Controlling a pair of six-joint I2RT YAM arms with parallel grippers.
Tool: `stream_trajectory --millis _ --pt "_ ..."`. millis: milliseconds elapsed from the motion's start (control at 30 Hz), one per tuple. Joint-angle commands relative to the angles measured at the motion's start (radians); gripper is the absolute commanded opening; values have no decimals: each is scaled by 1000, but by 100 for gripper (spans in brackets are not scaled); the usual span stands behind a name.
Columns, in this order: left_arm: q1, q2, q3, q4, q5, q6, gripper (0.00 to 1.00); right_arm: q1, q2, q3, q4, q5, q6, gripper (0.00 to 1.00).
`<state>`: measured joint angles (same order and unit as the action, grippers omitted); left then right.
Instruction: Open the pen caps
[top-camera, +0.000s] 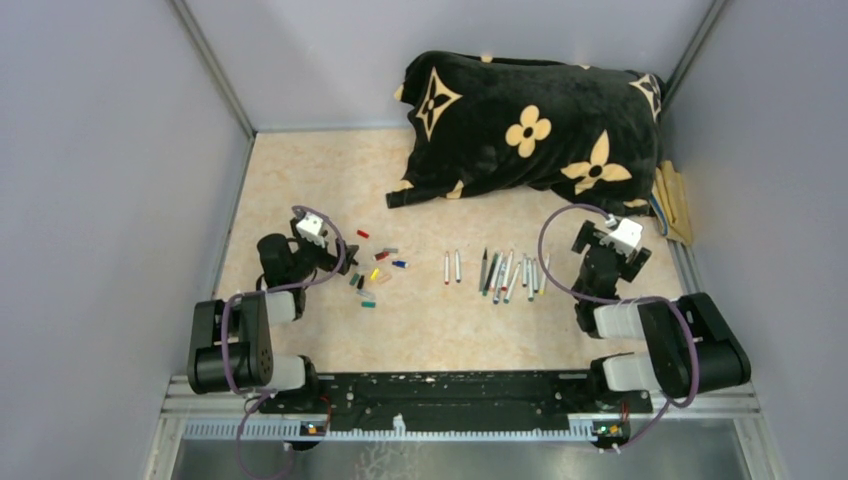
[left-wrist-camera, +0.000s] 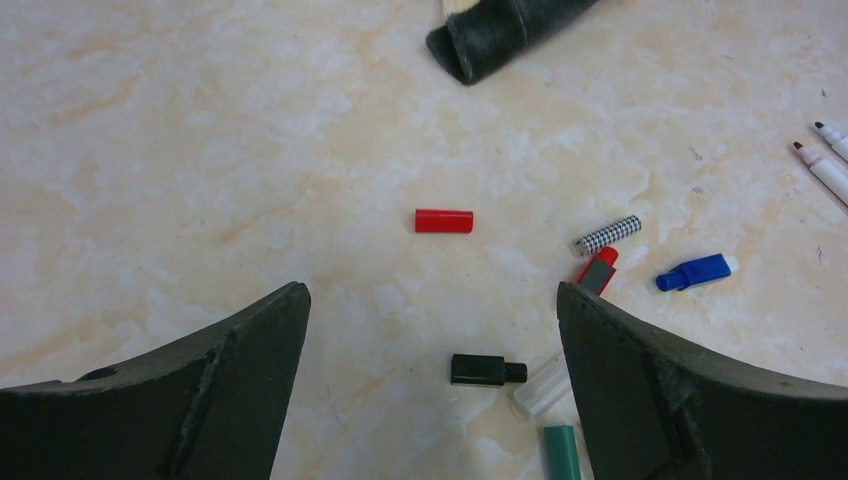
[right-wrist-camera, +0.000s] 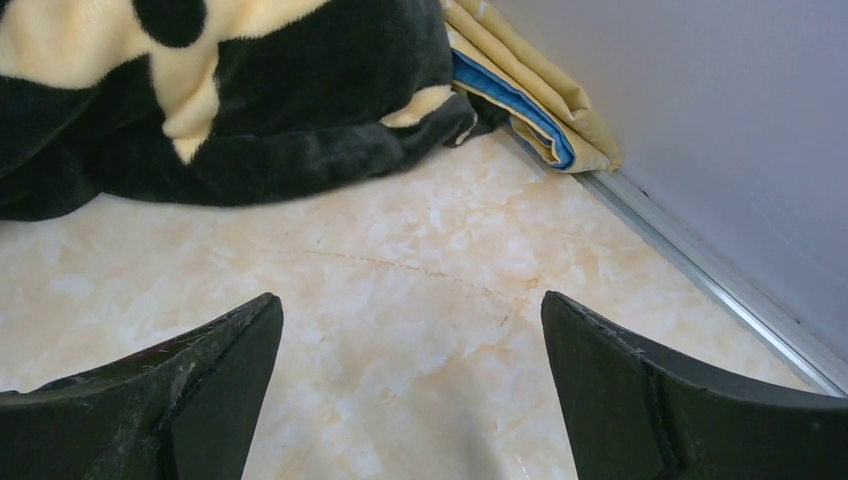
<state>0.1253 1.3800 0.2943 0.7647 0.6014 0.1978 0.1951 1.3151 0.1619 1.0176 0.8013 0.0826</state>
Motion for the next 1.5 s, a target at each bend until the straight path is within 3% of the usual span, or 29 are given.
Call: stream_trajectory --millis 0,67,200,333,367,500,600,667,1467 --pt "3 -5 -22 186 6 -8 99 -17 64 18 161 -81 -14 99" --pt "1 7 -6 176 5 -12 99 -18 72 1 192 -167 -48 99" --pt "-1 56 27 190 -1 -61 99 -18 83 -96 406 -277 -101 99" --pt "-17 181 -35 492 -40 -101 99 -17 222 -154 676 -355 -156 99" --pt "-17 174 -7 420 -62 -100 99 -16 231 -154 685 -353 -163 99" --pt "-44 173 48 274 -113 -73 99 -18 195 -89 519 -325 -140 99" --pt "-58 180 71 243 -140 -68 99 -111 152 22 210 -403 -26 99" --pt "-58 177 69 244 -140 -68 99 -153 143 16 211 -460 3 99" --pt "-64 171 66 243 -155 -64 99 -154 137 -2 242 -472 -4 99"
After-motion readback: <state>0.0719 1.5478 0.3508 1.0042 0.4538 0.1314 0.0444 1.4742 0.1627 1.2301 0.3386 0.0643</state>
